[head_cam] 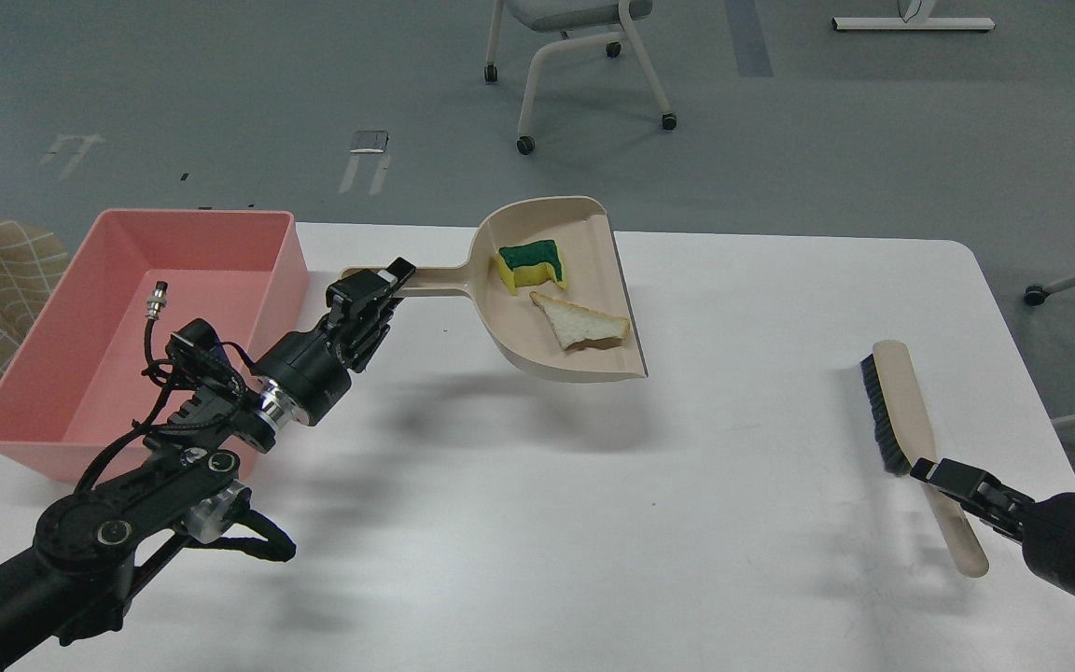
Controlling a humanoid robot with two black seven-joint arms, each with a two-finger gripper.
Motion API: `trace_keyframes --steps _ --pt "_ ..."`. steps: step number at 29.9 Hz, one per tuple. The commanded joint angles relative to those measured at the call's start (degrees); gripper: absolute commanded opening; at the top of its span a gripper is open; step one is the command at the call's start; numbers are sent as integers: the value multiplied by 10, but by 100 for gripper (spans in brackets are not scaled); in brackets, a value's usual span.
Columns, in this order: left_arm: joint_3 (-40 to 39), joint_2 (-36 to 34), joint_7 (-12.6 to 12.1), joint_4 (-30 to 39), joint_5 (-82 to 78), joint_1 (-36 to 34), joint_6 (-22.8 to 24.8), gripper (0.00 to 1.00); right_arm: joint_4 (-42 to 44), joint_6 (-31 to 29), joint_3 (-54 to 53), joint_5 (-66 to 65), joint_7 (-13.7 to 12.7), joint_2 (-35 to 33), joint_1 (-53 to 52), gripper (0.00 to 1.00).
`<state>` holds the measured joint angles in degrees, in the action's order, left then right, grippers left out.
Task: Sweep and dump garbage into bin
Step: 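Lift the dustpan with the left gripper over the pink bin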
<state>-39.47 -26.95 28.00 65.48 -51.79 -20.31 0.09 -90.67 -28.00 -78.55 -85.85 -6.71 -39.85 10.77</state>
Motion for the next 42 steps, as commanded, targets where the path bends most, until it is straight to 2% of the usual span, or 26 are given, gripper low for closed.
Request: trace_keyframes --steps 1,6,8,9,15,18,27,30,38,42 --pt "0 -6 0 1 2 -1 1 0 -3 0 -16 1 0 0 0 63" --pt "-1 -20 0 1 41 -7 1 0 -4 0 -83 2 -1 20 -3 71" --pt "-1 -26 0 6 61 -7 2 0 -3 0 -119 2 -1 33 -18 93" --pt "-1 -26 0 7 63 -7 2 0 -3 0 -125 2 -1 33 -24 94" --pt "-15 -28 0 10 66 -7 2 0 6 0 -168 78 -1 34 -102 95" --pt "-25 -32 0 10 66 -7 3 0 20 0 -180 134 -1 66 -146 95" --pt "-80 -66 0 43 73 18 3 0 107 0 -193 184 7 248 -272 95" --pt "-97 -81 0 43 92 32 7 0 145 0 -210 240 7 312 -293 96" --pt "-159 -110 0 43 125 83 18 0 228 0 -209 304 7 326 -319 96" --pt "-228 -124 0 44 135 131 42 0 243 0 -208 304 7 326 -321 96"
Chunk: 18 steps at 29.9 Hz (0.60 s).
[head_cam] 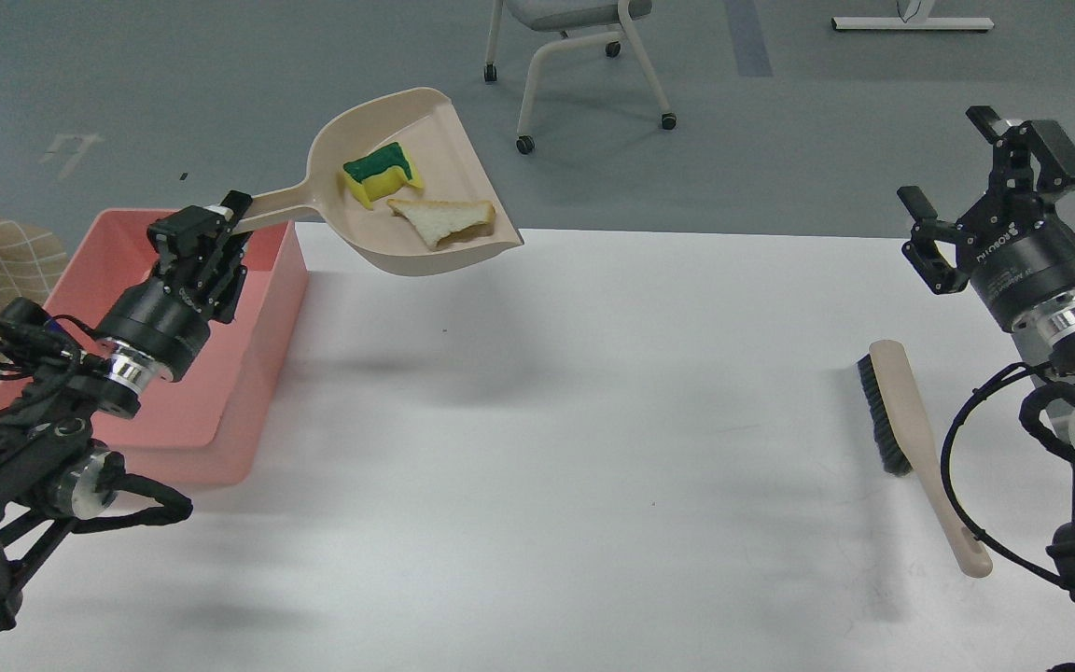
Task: Sweep and dump garbage into bin
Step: 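Lift the dustpan with the left gripper over the pink bin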
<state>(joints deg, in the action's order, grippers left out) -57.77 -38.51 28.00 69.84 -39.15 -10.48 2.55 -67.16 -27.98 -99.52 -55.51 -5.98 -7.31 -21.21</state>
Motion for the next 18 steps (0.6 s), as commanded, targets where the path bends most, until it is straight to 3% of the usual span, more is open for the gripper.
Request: trace_keyframes --steps 1,12,18 --pt "-56 -11 0 0 11 41 22 0 8 0 2 0 0 0 -2 96" --pt "-153 -68 0 0 16 156 62 0 9 0 4 0 0 -4 4 96" --pt "-180 -150 0 -5 18 220 86 0 -2 0 6 0 0 -6 21 96"
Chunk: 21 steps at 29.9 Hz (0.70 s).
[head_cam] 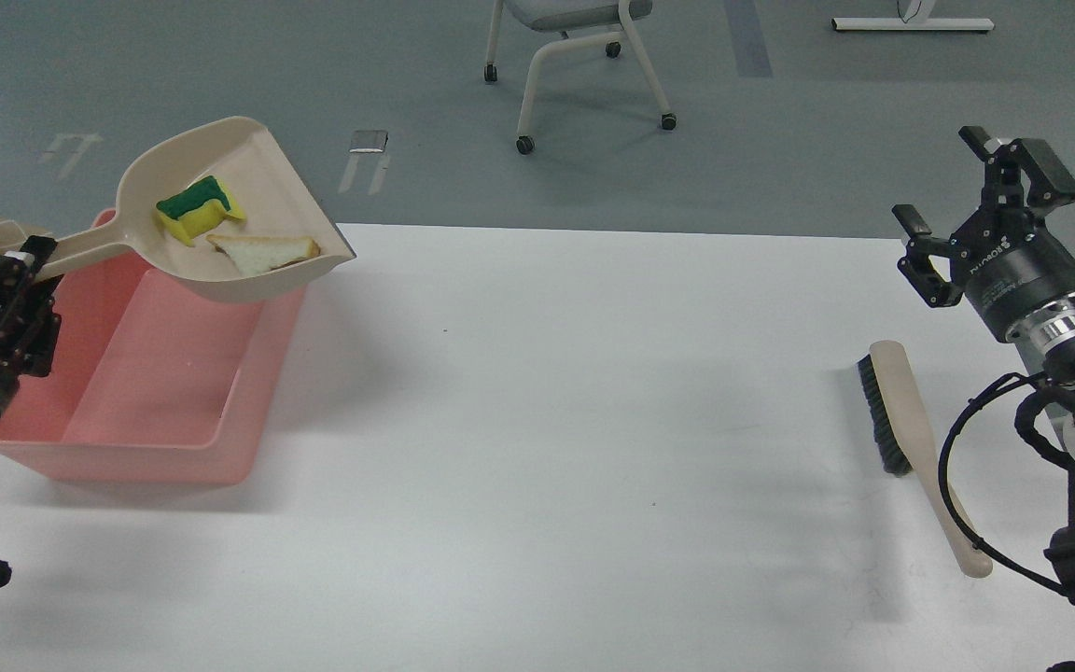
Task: Sweep and dump garbage into bin
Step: 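Lift the dustpan with the left gripper over the pink bin, then tilt the dustpan with the left gripper to dump debris into the bin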
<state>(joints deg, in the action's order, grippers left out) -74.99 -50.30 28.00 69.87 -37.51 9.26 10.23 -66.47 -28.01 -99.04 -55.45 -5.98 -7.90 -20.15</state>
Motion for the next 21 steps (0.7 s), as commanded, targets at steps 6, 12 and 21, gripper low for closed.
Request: trace_keyframes --steps 6,12,21 --pt "-9 -82 0 -51 2 34 49 0 -14 0 1 0 0 -5 14 96" --pt "-9 -169 0 -58 -2 29 84 0 -16 0 -1 0 0 -16 14 96" --pt "4 -262 0 -101 -18 -12 136 0 -32 0 -1 1 1 -13 16 96"
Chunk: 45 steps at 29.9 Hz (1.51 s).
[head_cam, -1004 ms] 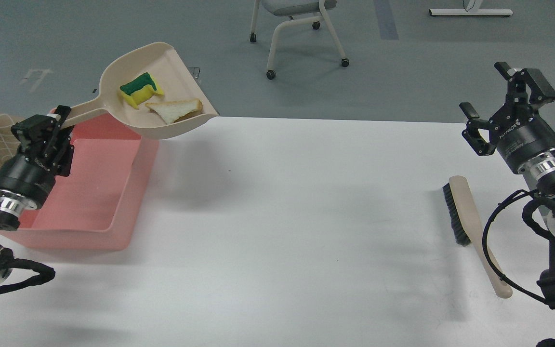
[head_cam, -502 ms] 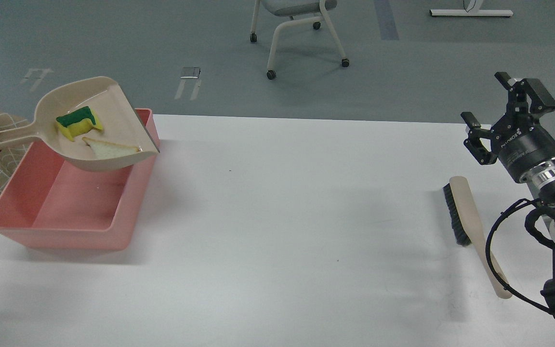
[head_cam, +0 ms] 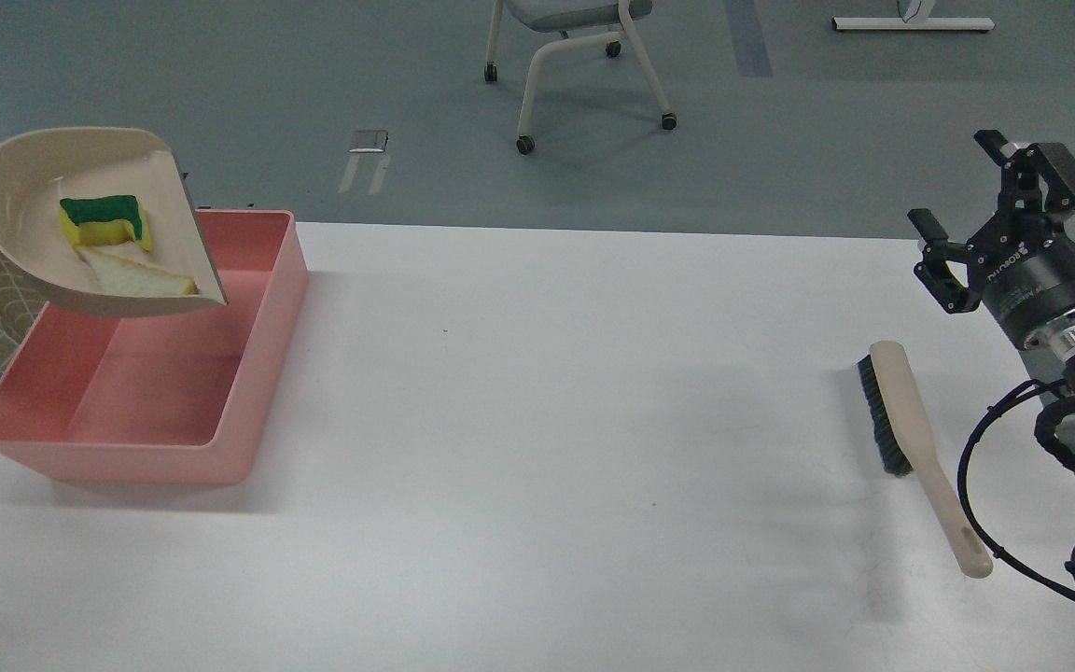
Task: Sweep and dump garbage into bin
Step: 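Tilt the dustpan with the left gripper to dump debris into the bin, then lower the dustpan back onto the table with the left gripper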
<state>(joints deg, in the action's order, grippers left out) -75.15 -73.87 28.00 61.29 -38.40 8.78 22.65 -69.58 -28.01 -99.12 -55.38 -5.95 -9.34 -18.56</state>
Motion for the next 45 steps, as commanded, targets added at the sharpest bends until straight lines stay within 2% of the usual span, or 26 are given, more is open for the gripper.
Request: trace_keyframes --steps 1,7,11,13,18,25,29,30,32,40,45 --pt "6 -31 0 -17 -15 -7 13 0 -1 0 0 0 1 1 -1 96" --pt "11 -48 0 -17 -137 -11 13 0 0 0 0 0 1 0 4 97" --pt "6 -53 0 -7 -201 -45 13 0 0 0 -2 0 1 0 7 97" --pt "10 -57 0 -3 -204 -59 15 0 0 0 -3 0 1 0 11 97" --pt "9 -121 0 5 -204 -62 31 0 -1 0 -4 1 1 1 12 97" --pt "7 -146 0 15 -203 -67 50 0 1 0 -5 0 19 -1 19 98" --pt "4 -133 0 20 -179 -115 54 0 -1 0 -5 0 21 1 26 98" --pt "4 -124 0 22 -173 -124 54 0 0 0 -5 1 21 1 26 98" --pt "6 -53 0 26 -166 -159 54 0 -1 0 -5 1 23 3 20 98" --pt "10 128 0 9 -164 -277 54 0 2 1 -11 1 33 4 -16 98" --pt "11 237 0 6 -169 -297 54 0 2 15 -13 1 33 5 -29 98"
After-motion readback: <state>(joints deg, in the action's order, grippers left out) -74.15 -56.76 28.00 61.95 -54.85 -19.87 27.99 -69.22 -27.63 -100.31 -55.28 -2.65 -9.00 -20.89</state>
